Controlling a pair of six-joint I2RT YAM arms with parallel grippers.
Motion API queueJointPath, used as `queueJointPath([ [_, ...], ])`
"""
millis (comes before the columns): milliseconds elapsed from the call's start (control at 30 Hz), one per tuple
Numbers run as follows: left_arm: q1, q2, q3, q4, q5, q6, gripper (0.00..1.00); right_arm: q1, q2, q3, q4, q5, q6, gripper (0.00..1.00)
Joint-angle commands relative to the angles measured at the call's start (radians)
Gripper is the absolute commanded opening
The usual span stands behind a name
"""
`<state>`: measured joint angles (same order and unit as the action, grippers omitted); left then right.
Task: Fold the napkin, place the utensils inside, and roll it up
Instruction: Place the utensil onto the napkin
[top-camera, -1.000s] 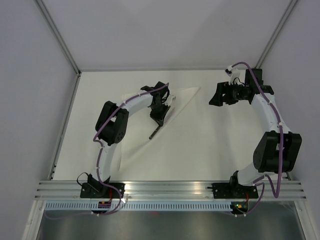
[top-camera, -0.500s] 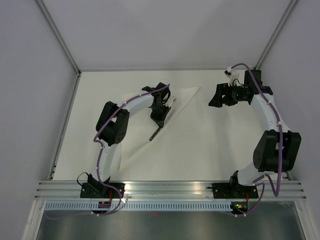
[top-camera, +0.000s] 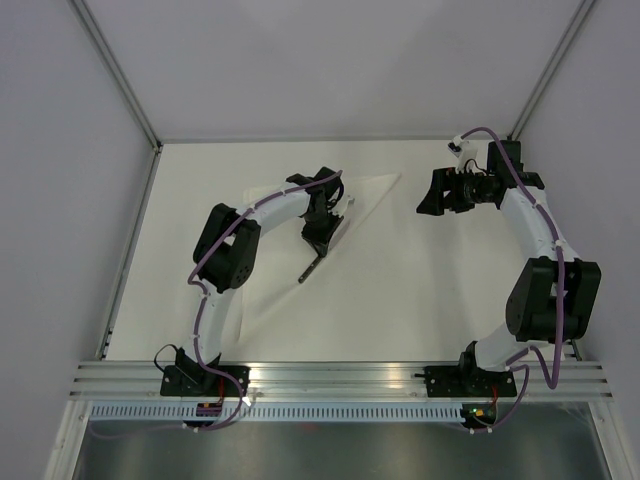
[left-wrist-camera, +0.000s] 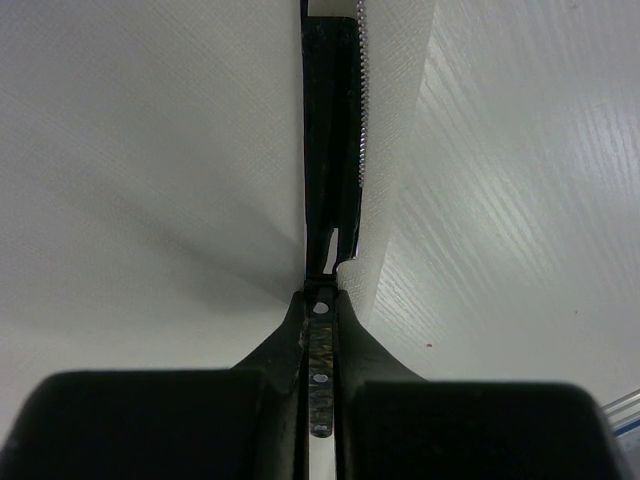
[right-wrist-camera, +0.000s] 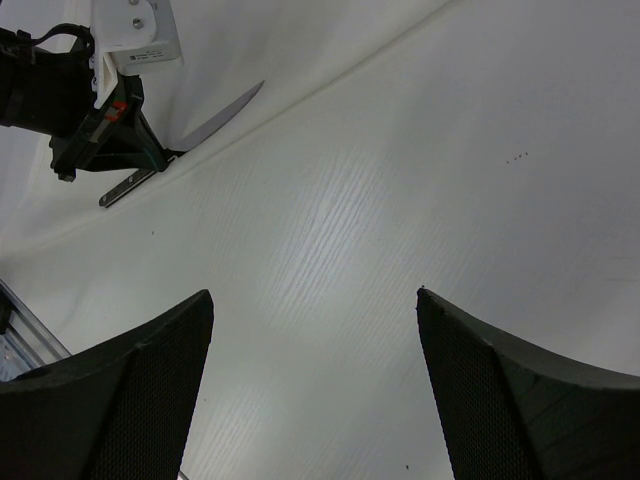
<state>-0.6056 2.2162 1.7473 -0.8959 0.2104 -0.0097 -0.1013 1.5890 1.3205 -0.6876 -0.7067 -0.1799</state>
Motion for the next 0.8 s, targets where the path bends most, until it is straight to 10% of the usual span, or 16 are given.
queueJointPath([
  [0, -0.008, 0.010, 0.027, -0.049, -0.022, 0.034, 0.02, -0.005, 0.006, 0.002, 0.023, -0.007, 0.022, 0.88],
  [267, -0.010, 0.023, 0.029, -0.054, -0.035, 0.027, 0.07, -0.005, 0.011, -0.001, 0.026, -0.005, 0.022, 0.88],
  [767, -0.011, -0.079, 0.155, -0.054, -0.065, -0.045, 0.58, -0.003, 0.006, 0.000, 0.028, -0.013, 0.014, 0.88],
])
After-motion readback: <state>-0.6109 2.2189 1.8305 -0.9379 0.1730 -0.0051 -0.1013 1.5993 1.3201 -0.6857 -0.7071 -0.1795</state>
